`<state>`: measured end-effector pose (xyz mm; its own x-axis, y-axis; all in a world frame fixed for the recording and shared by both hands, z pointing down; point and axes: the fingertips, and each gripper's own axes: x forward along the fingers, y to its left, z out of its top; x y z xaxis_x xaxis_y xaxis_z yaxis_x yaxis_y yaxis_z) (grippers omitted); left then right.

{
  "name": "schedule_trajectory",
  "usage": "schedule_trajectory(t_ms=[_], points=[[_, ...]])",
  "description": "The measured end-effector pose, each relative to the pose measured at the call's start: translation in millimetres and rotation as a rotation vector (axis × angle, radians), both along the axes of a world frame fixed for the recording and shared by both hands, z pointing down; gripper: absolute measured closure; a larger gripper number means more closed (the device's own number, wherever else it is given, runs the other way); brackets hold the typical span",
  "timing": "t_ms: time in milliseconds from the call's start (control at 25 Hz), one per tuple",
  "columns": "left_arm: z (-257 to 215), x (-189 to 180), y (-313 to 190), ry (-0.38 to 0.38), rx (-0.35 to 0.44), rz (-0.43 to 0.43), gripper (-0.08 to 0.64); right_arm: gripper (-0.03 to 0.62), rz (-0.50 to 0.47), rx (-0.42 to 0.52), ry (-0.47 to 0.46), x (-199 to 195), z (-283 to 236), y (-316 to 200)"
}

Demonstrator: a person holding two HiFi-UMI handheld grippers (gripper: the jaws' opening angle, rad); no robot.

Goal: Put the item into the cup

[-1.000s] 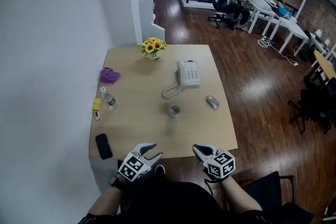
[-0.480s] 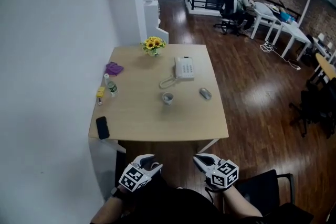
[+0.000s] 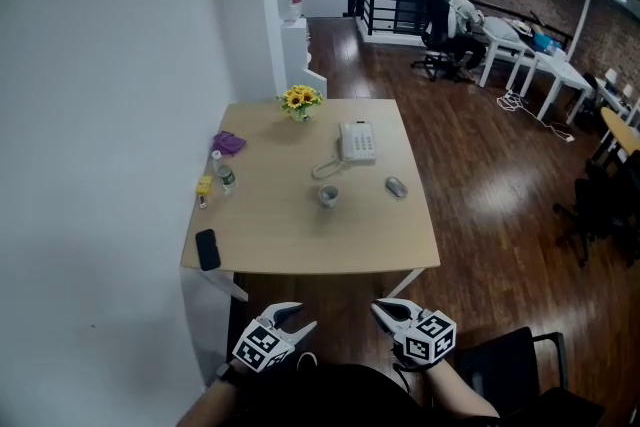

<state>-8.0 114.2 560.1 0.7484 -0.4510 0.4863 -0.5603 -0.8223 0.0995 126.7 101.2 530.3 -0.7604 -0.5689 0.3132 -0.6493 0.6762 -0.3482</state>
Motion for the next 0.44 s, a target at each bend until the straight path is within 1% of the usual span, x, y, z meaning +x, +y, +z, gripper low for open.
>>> schedule_trajectory(t_ms=[120, 200, 440], points=[[-4, -6, 1, -0.007, 0.003, 0.017, 0.385, 0.584, -0.007, 0.008, -0.005, -16, -8, 0], [-5, -7, -1, -0.009, 0.007, 0.017, 0.385, 0.584, -0.001, 0.017, -0.009, -19, -15, -3], [-22, -29, -12, -0.009, 0.039, 0.009, 0.385, 0.584, 0.055, 0.063, -0.003, -21, -41, -10]])
